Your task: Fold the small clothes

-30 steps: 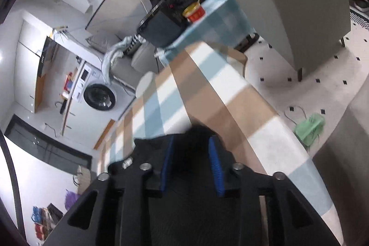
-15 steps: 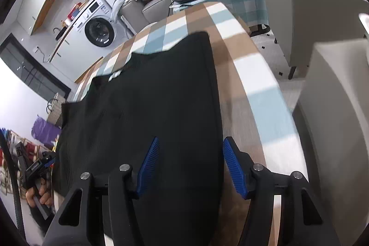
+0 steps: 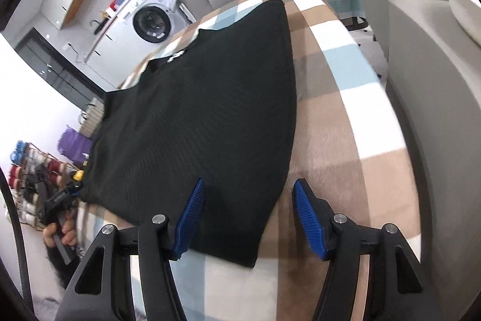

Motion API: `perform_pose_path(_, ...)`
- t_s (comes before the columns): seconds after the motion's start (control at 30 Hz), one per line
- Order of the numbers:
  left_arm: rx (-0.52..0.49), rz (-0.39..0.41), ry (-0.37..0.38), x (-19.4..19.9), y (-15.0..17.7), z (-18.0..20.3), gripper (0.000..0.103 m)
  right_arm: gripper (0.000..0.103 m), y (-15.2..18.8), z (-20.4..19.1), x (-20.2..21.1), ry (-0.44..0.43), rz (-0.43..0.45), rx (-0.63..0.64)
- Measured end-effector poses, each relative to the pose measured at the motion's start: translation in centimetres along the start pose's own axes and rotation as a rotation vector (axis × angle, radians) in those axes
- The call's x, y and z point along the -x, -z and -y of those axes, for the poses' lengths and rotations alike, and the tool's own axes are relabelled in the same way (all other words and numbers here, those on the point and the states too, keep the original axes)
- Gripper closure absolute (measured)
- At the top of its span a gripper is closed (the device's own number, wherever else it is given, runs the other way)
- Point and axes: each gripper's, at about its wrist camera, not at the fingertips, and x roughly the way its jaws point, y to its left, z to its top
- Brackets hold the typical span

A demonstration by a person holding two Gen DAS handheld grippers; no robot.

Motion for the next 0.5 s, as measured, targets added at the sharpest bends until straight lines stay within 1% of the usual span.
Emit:
perform_pose_path(0.1, 0.003, -0.002, -0.006, 0.3, 0.5, -0.1, 0.041, 0.041, 0.5, -0.8, 0.3, -0.041, 0.004, 0.021)
perform_pose_path(0.13, 0.0, 0.002, -0.004, 0.5, 0.7, -0.1, 0.041, 0.043, 0.6, -1.3, 0.3, -0.04, 0.004, 0.04)
perform_pose_path(0.17, -0.004, 0.006, -0.006, 0.5, 0.6, -0.1, 0.041, 0.054, 0.7, -1.9, 0.4, -0.028, 0.011, 0.074)
perform_pose_path(0.2, -0.011, 0.011, -0.01, 0.7, 0.8, -0.1, 0.046, 0.064, 0.7, -2.5, 0.4, -0.011, 0.019, 0.106)
perform_pose_path(0.23, -0.018, 0.018, -0.013, 0.8, 0.8, -0.2, 0.061, 0.078, 0.7, -3.1, 0.5, 0.019, 0.035, 0.148)
perform_pose_path(0.27, -0.027, 0.029, -0.025, 1.0, 1.0, -0.2, 0.071, 0.086, 0.7, -3.6, 0.6, 0.028, 0.048, 0.183)
perform_pose_path(0.3, -0.042, 0.036, -0.042, 1.1, 1.1, -0.1, 0.085, 0.091, 0.7, -4.1, 0.8, 0.028, 0.06, 0.208)
perform_pose_path(0.33, -0.051, 0.047, -0.043, 1.3, 1.2, -0.2, 0.089, 0.092, 0.6, -4.5, 1.2, 0.042, 0.089, 0.231)
perform_pose_path(0.4, -0.055, 0.061, -0.024, 1.7, 1.3, -0.3, 0.093, 0.093, 0.0, -4.7, 2.0, 0.073, 0.142, 0.234)
perform_pose_path(0.47, -0.068, 0.066, -0.018, 2.2, 1.5, -0.4, 0.094, 0.094, -1.0, -4.0, 2.6, 0.097, 0.186, 0.199)
perform_pose_path(0.5, -0.068, 0.064, -0.012, 2.3, 1.4, -0.5, 0.094, 0.094, -1.4, -3.3, 2.6, 0.108, 0.191, 0.173)
